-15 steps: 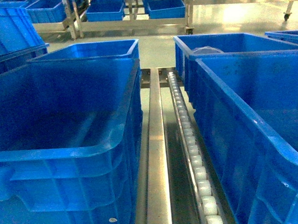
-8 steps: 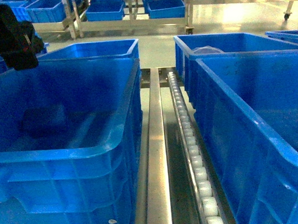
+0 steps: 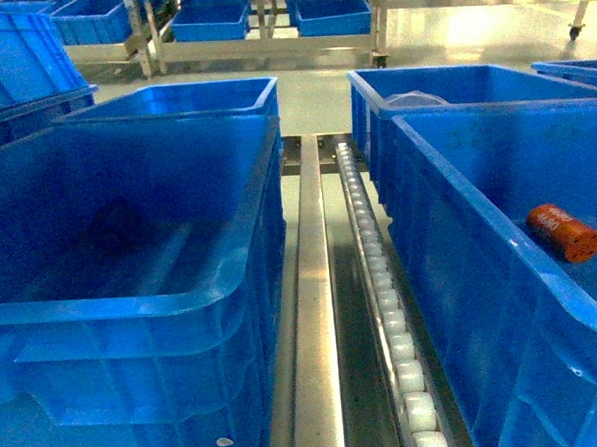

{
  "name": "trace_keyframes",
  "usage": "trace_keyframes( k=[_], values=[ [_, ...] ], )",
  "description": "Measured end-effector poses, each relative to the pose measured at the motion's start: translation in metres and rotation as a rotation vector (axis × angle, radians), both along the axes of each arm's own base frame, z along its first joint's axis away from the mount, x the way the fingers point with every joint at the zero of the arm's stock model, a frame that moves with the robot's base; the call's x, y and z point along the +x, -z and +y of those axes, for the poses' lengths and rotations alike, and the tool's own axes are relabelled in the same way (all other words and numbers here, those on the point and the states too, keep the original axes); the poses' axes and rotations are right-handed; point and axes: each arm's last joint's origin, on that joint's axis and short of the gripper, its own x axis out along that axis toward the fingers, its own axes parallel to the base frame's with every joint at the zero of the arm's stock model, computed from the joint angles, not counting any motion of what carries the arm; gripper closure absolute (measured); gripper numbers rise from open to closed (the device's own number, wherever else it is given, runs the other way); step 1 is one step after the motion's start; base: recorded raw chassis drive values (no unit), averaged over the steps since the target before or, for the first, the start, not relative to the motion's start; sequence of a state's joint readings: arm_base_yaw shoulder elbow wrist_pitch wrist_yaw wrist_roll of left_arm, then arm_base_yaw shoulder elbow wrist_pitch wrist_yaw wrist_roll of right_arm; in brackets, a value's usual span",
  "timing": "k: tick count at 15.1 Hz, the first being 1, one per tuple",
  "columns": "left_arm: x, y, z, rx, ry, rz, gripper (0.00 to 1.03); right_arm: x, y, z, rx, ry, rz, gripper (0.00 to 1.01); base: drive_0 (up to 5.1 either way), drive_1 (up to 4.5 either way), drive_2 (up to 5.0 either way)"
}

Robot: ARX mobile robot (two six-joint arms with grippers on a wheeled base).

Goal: Sort blue parts and orange caps into right shelf containers

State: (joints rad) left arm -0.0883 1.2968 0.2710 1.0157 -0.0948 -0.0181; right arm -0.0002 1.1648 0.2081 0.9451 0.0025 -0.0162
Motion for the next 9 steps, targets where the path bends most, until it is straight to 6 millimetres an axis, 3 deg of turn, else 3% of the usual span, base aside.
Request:
trace_keyframes(
  k=[4, 7, 9],
  values=[
    [-0.027, 0.005, 0.006, 0.0, 0.008, 0.004, 0.99, -0.022, 0.005, 0.0, 0.002, 0.0, 0.002, 1.0, 0.0, 0.0, 0.0],
    [-0.051, 0.022, 0.017, 0.002, 0.002, 0.037, 1.01, -0.041, 0.021, 0.0, 0.005, 0.0, 0.029, 1.0, 0.0, 0.0, 0.0],
    [-0.057, 0.016, 0.017, 0.002, 0.007, 0.007, 1.01, -0.049, 0.019, 0.0, 0.005, -0.001, 0.014, 1.0, 0.0, 0.0, 0.0]
  ],
)
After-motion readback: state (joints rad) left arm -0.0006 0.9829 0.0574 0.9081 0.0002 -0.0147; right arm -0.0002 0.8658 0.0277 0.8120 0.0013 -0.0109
